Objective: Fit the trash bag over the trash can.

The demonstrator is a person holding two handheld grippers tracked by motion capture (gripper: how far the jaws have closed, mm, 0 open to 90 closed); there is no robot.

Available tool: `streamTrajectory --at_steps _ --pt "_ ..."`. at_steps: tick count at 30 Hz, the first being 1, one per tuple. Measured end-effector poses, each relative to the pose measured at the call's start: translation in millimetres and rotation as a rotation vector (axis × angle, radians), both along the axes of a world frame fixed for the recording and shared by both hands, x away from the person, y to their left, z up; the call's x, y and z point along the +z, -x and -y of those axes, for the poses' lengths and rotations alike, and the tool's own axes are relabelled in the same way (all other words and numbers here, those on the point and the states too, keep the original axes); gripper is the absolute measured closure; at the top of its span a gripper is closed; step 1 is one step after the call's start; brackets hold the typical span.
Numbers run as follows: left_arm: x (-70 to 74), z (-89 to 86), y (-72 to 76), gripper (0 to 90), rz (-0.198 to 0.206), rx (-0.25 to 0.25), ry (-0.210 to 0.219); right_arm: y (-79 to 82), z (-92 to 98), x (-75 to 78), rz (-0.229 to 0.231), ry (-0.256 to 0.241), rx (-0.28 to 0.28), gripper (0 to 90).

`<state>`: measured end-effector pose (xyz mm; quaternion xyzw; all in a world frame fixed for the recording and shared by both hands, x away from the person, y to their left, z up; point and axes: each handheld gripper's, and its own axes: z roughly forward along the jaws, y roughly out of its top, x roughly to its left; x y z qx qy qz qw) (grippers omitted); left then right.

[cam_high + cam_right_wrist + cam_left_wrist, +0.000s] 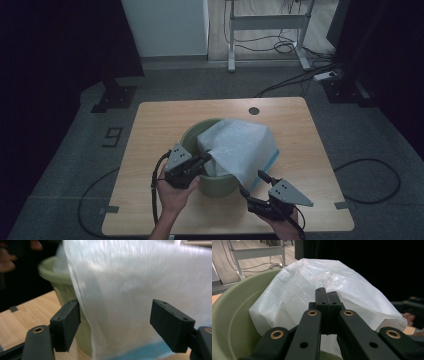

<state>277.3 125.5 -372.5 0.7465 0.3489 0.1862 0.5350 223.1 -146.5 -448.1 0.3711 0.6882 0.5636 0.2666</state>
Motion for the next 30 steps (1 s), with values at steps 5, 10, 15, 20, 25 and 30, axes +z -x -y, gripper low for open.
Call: streamTrajectory --at_steps 5,10,15,20,25,30 --pt "0.1 0.8 0.5 90.0 -0.002 -0.011 0.001 -9.9 -7.0 -14.5 -0.029 0.039 -0.055 22.2" --pt "-2.2 -0.7 0.7 90.0 -0.008 -0.018 0.003 -20.2 -10.8 -25.5 -0.044 0.058 -0.117 24.4" --pt "-4.1 -2.9 1.6 90.0 -0.009 -0.026 0.004 -30.0 -8.1 -30.1 -0.04 0.07 -0.158 34.4" --pt "-5.0 -3.2 3.9 90.0 -0.007 -0.042 -0.005 -37.3 -5.8 -30.6 0.002 0.079 -0.146 57.2" --pt "-4.4 -4.2 7.3 90.0 -0.003 -0.059 -0.013 -37.2 -6.0 -20.9 0.067 0.117 -0.174 83.4" --pt "-4.9 -8.9 11.0 90.0 -0.005 -0.069 -0.014 -38.0 2.3 -0.3 0.141 0.101 -0.234 88.5"
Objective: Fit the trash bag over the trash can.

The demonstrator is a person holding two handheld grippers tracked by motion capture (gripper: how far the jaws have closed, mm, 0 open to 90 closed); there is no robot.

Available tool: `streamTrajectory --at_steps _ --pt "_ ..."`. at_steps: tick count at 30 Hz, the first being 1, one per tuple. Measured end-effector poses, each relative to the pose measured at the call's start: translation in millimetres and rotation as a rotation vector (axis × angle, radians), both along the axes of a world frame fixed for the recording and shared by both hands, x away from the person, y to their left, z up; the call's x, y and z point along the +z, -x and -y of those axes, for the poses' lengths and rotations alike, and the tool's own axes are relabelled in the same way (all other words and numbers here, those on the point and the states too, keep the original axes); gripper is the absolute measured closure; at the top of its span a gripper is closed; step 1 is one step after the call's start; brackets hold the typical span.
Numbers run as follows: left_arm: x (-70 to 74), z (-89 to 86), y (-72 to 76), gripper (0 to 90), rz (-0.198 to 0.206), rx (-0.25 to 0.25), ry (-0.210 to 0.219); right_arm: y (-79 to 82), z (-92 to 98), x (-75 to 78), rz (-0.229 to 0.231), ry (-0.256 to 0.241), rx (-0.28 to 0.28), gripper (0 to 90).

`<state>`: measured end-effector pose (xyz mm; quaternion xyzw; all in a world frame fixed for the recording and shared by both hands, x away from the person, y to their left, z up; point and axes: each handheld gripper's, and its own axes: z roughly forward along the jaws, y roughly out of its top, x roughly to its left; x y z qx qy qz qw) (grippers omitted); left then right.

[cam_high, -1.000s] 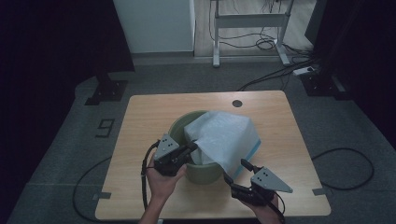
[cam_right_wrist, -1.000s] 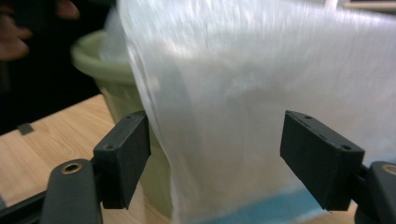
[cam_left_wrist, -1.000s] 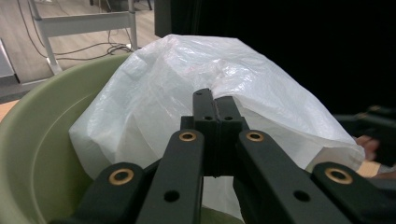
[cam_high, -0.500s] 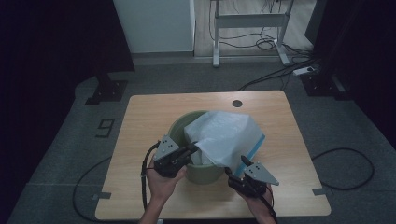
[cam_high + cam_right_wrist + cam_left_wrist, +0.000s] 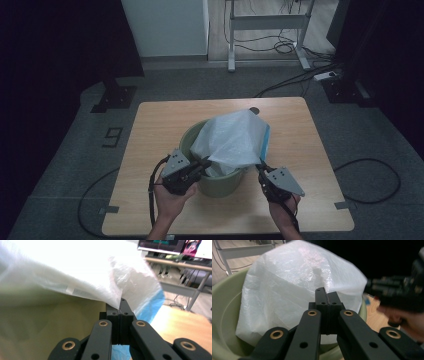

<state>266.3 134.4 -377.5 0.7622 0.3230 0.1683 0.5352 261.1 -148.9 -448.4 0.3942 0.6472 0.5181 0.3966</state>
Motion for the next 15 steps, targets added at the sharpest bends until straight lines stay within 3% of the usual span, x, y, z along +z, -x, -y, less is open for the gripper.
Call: streamTrajectory --at_steps 5,11,15 --pt "-2.5 -4.6 1.7 89.9 -0.01 -0.008 0.005 -3.0 7.8 30.6 0.057 -0.061 0.027 88.8" --pt "-3.4 -9.5 4.1 86.8 -0.018 -0.016 0.021 -0.8 7.2 61.0 0.113 -0.122 0.105 88.8" --pt "2.7 -16.1 8.8 70.5 0.007 -0.004 0.051 3.5 1.3 74.4 0.138 -0.108 0.152 88.9"
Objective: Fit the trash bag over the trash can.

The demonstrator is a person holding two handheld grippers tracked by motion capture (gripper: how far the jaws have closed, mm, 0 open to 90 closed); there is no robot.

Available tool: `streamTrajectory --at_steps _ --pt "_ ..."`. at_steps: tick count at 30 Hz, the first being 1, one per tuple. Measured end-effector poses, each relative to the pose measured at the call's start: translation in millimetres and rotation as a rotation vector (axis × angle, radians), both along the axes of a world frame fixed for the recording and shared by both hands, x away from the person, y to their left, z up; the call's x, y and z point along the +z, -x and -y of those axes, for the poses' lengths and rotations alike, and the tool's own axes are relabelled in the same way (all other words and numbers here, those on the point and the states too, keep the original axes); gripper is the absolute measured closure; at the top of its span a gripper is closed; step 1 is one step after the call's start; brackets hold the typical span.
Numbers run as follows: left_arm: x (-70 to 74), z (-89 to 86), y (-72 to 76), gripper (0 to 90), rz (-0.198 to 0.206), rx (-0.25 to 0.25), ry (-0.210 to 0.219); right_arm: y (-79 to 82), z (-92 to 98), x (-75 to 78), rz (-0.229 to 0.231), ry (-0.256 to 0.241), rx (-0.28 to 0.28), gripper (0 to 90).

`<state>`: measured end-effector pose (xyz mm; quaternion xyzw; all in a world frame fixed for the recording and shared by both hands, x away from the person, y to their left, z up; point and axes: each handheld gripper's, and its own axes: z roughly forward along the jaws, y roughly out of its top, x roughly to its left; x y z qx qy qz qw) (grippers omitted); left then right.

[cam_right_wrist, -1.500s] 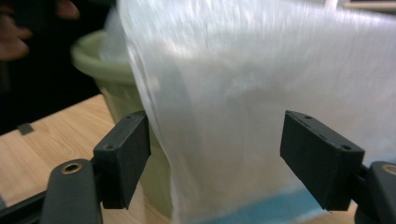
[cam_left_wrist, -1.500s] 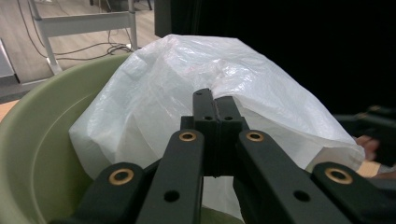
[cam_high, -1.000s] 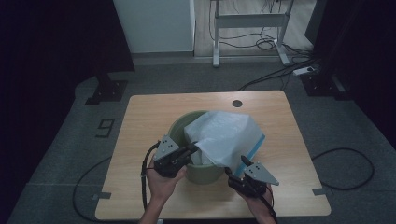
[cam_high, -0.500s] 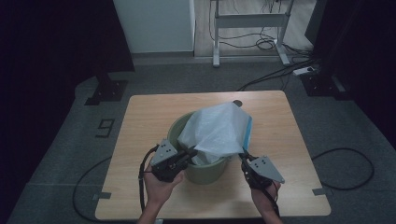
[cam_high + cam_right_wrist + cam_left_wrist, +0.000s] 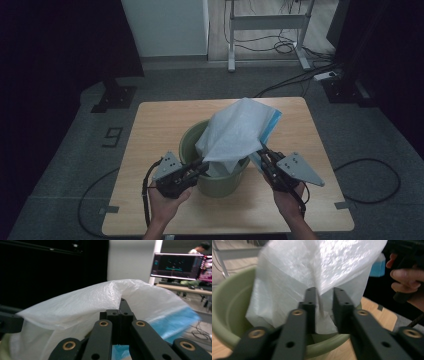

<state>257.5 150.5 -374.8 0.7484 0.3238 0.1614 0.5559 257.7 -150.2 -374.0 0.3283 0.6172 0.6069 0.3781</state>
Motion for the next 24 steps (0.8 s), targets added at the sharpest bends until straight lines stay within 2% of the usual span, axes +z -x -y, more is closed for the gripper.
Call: streamTrajectory --at_steps 4,8,12,18,21,22,24 --pt "10.4 -3.4 5.7 52.4 0.026 0.013 -0.002 -0.3 -5.1 2.7 -0.003 0.023 0.017 88.9" --pt "19.0 -3.5 4.6 46.0 0.033 0.017 -0.004 -1.7 -10.2 -1.2 -0.016 0.047 0.038 88.9" --pt "23.3 -0.5 -5.9 42.6 0.012 0.011 -0.005 -1.2 -15.7 -5.0 -0.023 0.069 0.064 89.0" --pt "24.0 4.9 -31.6 36.0 -0.053 -0.011 0.009 -0.8 -23.1 -8.0 -0.027 0.097 0.105 89.0" --pt "18.7 5.6 -40.4 36.5 -0.085 -0.01 0.012 0.2 -25.8 -8.8 -0.028 0.105 0.124 89.0" --pt "16.9 5.4 -41.4 38.6 -0.084 -0.008 0.013 0.7 -26.7 -9.1 -0.027 0.108 0.128 89.0" --pt "13.9 5.2 -41.3 51.6 -0.072 -0.015 0.011 1.3 -28.3 -9.9 -0.029 0.113 0.14 89.0"
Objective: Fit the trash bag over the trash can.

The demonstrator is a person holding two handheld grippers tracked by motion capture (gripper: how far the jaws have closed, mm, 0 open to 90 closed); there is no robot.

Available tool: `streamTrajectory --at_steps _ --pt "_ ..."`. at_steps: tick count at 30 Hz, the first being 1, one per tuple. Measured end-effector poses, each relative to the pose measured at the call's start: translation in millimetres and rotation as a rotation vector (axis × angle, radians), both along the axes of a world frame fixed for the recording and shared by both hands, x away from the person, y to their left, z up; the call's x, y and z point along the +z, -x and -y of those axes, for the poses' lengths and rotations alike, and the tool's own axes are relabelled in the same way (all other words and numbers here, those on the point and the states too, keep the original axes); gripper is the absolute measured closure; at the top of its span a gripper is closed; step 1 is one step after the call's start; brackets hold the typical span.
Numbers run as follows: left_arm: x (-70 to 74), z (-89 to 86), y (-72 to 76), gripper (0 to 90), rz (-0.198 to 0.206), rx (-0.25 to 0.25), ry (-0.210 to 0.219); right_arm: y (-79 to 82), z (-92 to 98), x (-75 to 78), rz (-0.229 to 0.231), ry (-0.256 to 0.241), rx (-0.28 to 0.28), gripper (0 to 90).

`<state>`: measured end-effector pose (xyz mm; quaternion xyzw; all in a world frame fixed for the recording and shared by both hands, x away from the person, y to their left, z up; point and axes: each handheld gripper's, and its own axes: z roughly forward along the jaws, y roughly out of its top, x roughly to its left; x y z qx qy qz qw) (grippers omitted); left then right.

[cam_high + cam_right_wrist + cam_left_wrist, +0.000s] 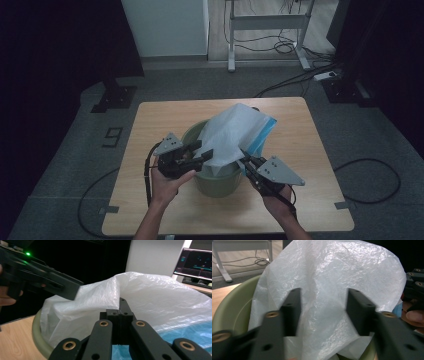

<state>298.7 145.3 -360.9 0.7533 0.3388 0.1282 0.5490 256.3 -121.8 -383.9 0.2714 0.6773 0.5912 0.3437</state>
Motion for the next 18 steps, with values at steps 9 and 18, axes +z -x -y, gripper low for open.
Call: streamTrajectory --at_steps 9,18 --pt "-0.7 -5.2 4.0 89.9 0.02 -0.013 0.004 0.9 -1.9 -2.9 -0.015 -0.002 0.015 88.8" --pt "-1.4 -24.4 8.4 90.0 0.036 0.054 0.042 10.2 1.5 -15.7 -0.039 -0.022 0.018 42.8"
